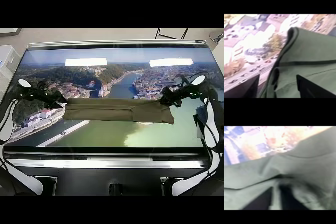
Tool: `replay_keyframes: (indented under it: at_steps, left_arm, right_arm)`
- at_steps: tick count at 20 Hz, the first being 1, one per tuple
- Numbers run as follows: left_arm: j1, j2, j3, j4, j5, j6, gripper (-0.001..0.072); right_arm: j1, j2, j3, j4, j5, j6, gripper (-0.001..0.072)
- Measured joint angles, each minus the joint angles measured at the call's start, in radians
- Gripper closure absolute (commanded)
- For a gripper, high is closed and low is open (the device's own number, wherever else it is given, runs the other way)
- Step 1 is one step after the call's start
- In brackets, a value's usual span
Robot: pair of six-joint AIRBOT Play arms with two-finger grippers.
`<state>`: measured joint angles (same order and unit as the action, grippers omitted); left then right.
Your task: Fold the clothes and pants, and hang the long-sleeved shirts on hangers.
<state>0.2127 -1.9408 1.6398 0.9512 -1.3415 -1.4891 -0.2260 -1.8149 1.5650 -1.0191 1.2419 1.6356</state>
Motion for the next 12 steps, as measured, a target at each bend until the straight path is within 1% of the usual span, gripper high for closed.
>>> replay_keyframes:
  at_steps: [1, 2, 3, 5, 9, 12]
  left_arm:
    - [0.008, 0.000, 0.016, -0.007, -0.013, 0.000, -0.0004]
    - [0.020, 0.005, 0.039, -0.008, -0.025, 0.000, -0.0004]
    - [0.034, 0.012, 0.061, -0.013, -0.043, 0.000, -0.0004]
    - [0.069, 0.032, 0.109, -0.022, -0.087, -0.002, -0.0004]
    - [0.124, 0.102, 0.158, -0.026, -0.173, -0.014, -0.0003]
    - [0.121, 0.171, 0.170, -0.026, -0.213, -0.020, -0.0003]
  right_arm:
    - [-0.010, 0.003, 0.013, 0.024, 0.015, -0.007, 0.0129]
    - [-0.027, 0.009, 0.026, 0.041, 0.040, -0.025, 0.0058]
    - [-0.054, 0.015, 0.039, 0.055, 0.063, -0.041, 0.0033]
    - [-0.130, 0.022, 0.053, 0.063, 0.131, -0.059, 0.0009]
    - [-0.261, 0.002, 0.048, 0.010, 0.258, -0.078, 0.0001]
    - [-0.290, -0.031, 0.013, 0.006, 0.278, -0.104, 0.0000]
